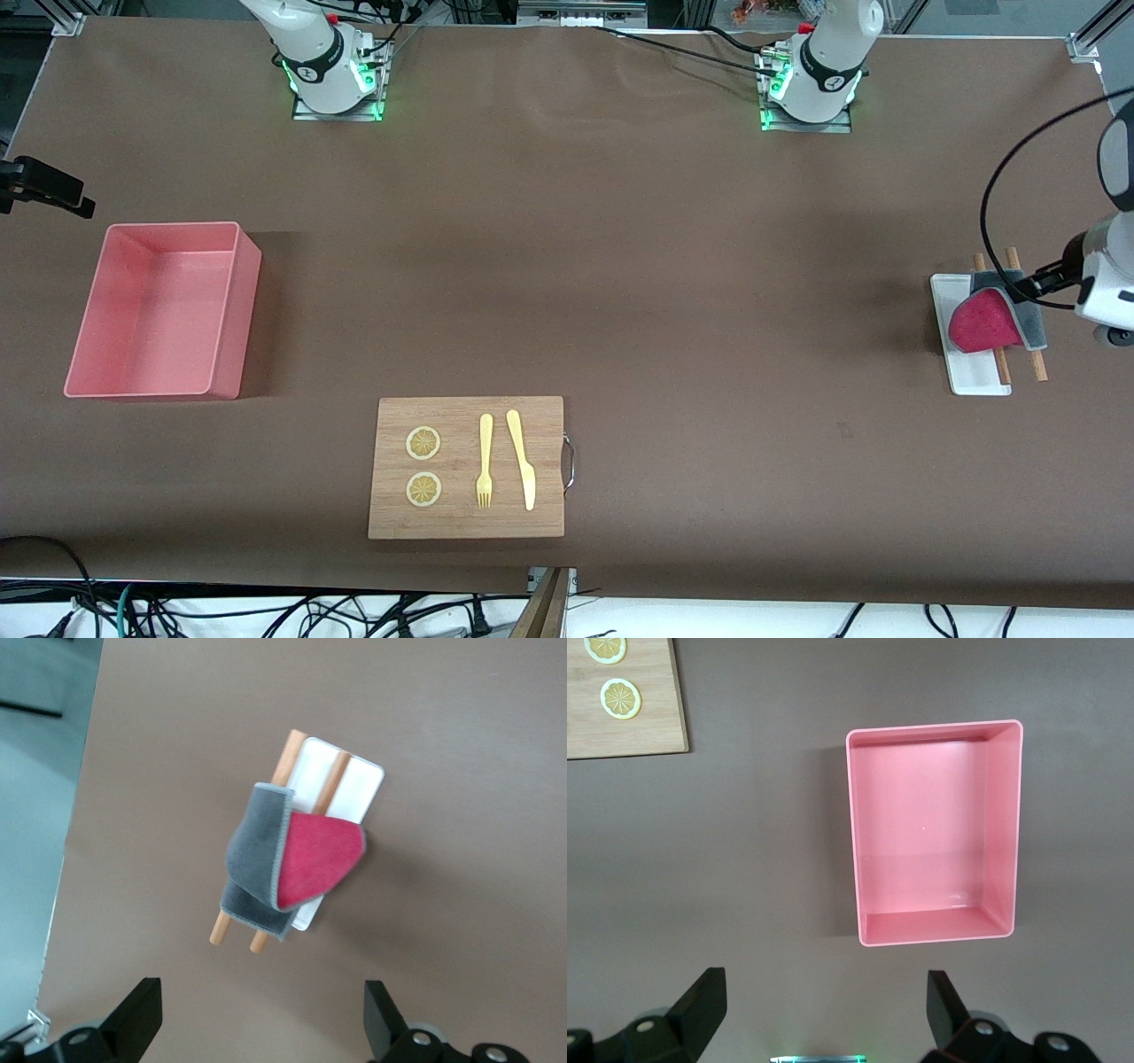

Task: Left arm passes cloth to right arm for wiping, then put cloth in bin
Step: 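Lower the left gripper and grasp the grey-pink cloth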

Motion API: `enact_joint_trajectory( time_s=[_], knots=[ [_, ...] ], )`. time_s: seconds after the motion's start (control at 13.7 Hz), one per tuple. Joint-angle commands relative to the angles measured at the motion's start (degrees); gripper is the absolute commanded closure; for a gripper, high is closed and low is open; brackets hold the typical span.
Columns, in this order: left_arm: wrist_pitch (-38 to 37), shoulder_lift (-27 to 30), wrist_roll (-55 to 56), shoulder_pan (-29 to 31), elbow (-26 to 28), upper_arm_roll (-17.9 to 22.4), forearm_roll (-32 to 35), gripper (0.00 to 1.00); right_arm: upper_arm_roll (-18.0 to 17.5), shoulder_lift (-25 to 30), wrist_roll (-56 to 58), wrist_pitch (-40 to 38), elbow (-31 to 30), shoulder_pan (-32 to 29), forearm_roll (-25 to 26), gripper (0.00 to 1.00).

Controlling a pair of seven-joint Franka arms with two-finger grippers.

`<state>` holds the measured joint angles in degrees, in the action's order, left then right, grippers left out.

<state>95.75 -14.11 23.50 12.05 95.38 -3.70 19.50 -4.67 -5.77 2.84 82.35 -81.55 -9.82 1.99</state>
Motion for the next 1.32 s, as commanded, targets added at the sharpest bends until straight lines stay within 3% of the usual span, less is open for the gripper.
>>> enact_joint_trajectory(
  time_s=[0.0,0.15,0.29,0.37,0.44,0.66,1.1,1.24],
  knots=[
    [0.2,-2.7,2.6,2.2,-2.0,-0.4,-2.2,0.02,-0.1,-0.6,0.7,-0.3,1.2,-0.5,-0.8,0.00],
    [8.2,-6.2,7.0,2.1,-2.0,-0.3,-3.1,0.08,-0.1,-0.5,0.7,-0.3,1.2,-0.5,-0.8,0.00],
    [11.5,-9.7,11.1,1.9,-2.0,-0.2,-0.3,0.37,-0.1,-0.6,0.7,-0.3,1.2,-0.5,-0.8,0.00],
    [11.6,-10.8,11.6,1.8,-2.0,-0.3,2.9,0.40,-0.1,-0.6,0.7,-0.3,1.2,-0.5,-0.8,0.00],
    [11.6,-10.9,12.1,1.7,-2.0,-0.3,4.9,0.49,-0.1,-0.6,0.7,-0.3,1.2,-0.5,-0.8,0.00],
    [11.5,-12.8,12.3,2.3,-1.8,-0.2,5.6,0.55,-0.1,-0.5,0.7,-0.3,1.2,-0.5,-0.8,0.00],
    [12.3,-16.6,12.6,2.1,-2.1,-0.2,14.3,0.53,-0.1,-0.6,0.7,-0.3,1.2,-0.5,-0.8,0.00],
    [16.5,-18.2,13.4,2.2,-3.4,-0.2,15.5,0.53,-0.1,-0.6,0.7,-0.3,1.2,-0.5,-0.8,0.00]
  ],
)
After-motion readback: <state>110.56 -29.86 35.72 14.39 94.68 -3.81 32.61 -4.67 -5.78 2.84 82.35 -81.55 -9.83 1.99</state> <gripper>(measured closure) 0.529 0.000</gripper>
